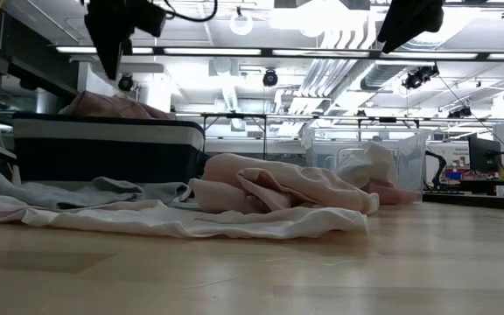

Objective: Pick & Place Cloths
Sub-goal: Put the pink blouse into the blue organizer

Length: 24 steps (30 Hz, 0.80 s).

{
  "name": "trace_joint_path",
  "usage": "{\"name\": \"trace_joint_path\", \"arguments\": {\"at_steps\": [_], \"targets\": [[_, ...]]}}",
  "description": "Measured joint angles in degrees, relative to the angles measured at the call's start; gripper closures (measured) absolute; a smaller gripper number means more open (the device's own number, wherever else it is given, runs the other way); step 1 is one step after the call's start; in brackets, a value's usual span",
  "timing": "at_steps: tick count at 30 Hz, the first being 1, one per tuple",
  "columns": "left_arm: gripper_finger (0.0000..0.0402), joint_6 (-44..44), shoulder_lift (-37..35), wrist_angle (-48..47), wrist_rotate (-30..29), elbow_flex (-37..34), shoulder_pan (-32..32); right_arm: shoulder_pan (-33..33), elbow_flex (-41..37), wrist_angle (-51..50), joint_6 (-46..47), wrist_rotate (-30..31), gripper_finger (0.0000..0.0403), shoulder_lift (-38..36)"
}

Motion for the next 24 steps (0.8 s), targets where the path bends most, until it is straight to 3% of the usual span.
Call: {"name": "trace_joint_path", "arguments": {"at_steps": [11,24], "targets": [[0.0401,-5.8,0.0,12.0,-14.3,-14.0,-1.4,0.0,0.0,0.0,0.0,0.0,0.019,0.0],[0.0401,-8.4,0.0,20.6,-17.0,-25.0,-0.4,0.0,0.0,0.0,0.2,0.0,0.019,0.0]]}}
